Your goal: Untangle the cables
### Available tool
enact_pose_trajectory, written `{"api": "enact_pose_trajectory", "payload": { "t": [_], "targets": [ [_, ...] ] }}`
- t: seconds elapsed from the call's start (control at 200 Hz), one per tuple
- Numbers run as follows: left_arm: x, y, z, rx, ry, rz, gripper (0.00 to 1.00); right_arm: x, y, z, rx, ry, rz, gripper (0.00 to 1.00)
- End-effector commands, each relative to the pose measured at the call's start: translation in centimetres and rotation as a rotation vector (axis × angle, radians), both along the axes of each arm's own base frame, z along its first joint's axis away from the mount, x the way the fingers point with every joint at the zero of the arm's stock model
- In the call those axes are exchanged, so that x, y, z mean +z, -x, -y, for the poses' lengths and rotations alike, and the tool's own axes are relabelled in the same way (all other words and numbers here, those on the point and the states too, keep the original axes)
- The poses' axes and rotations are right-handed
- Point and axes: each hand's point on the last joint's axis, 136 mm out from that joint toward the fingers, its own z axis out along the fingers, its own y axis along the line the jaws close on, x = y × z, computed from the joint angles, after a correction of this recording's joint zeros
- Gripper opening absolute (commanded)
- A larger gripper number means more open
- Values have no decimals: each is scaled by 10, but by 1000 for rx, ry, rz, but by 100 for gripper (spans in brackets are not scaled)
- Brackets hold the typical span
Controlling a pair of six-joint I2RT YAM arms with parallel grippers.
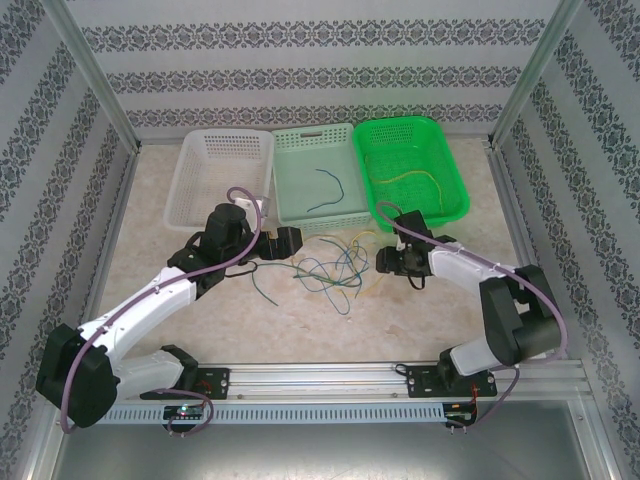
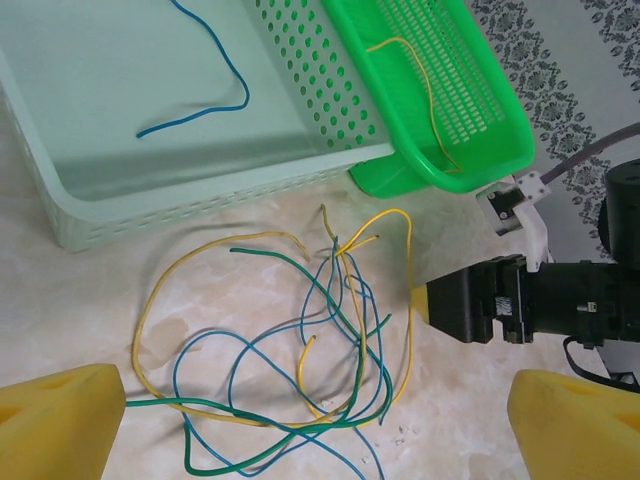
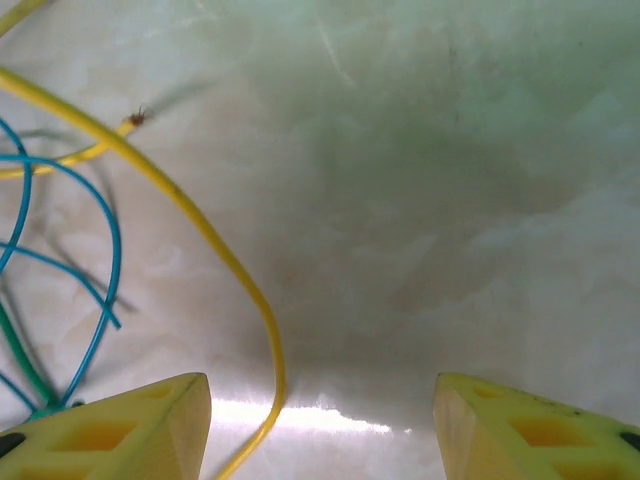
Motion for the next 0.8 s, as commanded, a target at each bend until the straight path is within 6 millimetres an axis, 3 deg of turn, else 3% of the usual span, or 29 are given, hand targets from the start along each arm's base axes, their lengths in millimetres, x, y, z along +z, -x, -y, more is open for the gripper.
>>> {"api": "enact_pose_trajectory", "payload": {
  "t": [0.0,0.325,0.505,0.56,0.639,0.794],
  "targets": [
    [3,4,-3,3,-23,20,99,7,-27,-3,-26,36,75,60],
    [6,3,-5,13,-26,30,100,-2,-33,-5,-38,53,75,33],
    [7,2,-6,20,-26,36,100,-2,-25,-3,-37,59,69,6],
    [7,2,-6,21,-28,35,100,2,-22,-5,-28,45,84,0],
    [7,2,-6,21,-30,34,100,14,-20,-7,-11,24,116,0],
    [6,0,-6,25,-37,33,100,55,-14,-10,42,-11,216,0]
  ]
}}
